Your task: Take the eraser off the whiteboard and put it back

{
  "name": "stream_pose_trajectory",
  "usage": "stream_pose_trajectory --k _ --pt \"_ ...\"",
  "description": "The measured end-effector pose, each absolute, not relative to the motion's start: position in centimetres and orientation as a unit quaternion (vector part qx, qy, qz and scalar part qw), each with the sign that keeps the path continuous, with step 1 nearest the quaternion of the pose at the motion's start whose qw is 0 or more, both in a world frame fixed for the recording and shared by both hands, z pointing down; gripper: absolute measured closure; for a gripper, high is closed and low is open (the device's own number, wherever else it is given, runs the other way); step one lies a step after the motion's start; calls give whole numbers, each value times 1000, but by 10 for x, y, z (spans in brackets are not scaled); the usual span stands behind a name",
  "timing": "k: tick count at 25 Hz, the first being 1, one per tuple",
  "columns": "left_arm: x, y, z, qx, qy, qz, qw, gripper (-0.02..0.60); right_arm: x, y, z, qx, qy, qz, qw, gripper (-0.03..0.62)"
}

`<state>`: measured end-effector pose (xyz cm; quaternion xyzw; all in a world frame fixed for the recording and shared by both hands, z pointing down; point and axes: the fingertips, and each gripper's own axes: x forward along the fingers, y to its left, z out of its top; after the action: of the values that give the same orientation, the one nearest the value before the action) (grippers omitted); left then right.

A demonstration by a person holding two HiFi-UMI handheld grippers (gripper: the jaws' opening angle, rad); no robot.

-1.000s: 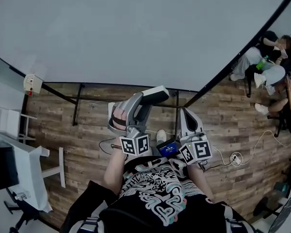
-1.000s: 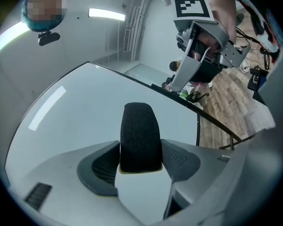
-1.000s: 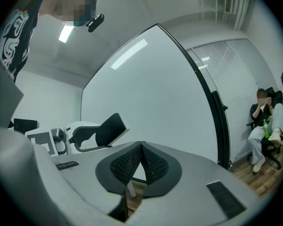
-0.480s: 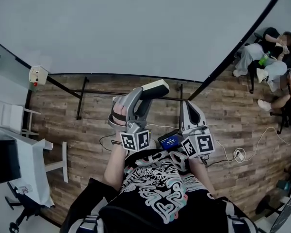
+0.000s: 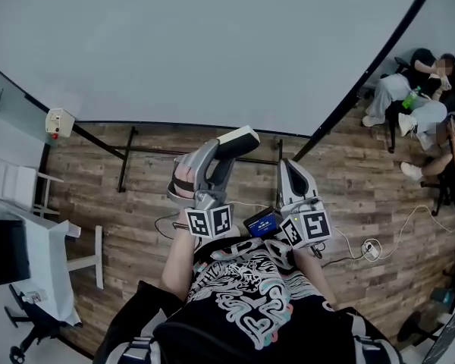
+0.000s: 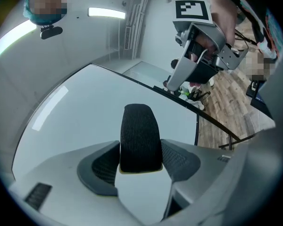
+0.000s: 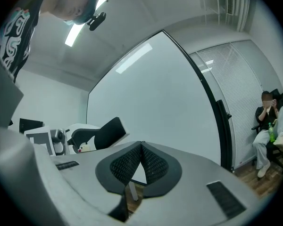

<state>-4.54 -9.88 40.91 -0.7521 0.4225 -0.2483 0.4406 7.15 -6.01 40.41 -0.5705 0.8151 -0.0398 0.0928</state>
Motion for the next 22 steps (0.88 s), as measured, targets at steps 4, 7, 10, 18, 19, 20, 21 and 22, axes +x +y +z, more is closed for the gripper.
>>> stream_pose_trajectory --k 4,7,10,18,19,20,21,22 --pt "-33 -104 414 -756 419 -255 433 321 85 -67 405 -568 817 -41 92 580" --pt "-22 -106 417 -757 420 -262 427 321 99 -72 403 -568 817 -44 95 580" --pt "-13 -110 417 -754 423 -267 426 319 110 -76 404 -565 818 -47 98 580" --pt "-4 -113 420 -738 445 -285 420 319 140 -83 415 -559 822 -61 94 580" --pt "-5 -114 422 -737 447 -288 417 319 145 -85 417 -561 820 -64 94 580" --pt "-5 -115 424 -738 447 -290 415 319 148 -87 418 -563 819 -66 92 580" --pt "-5 -115 425 -739 446 -290 412 319 149 -88 419 -563 819 -66 90 580" --pt "-4 -116 427 -741 445 -290 411 319 149 -90 420 -563 819 -66 88 580"
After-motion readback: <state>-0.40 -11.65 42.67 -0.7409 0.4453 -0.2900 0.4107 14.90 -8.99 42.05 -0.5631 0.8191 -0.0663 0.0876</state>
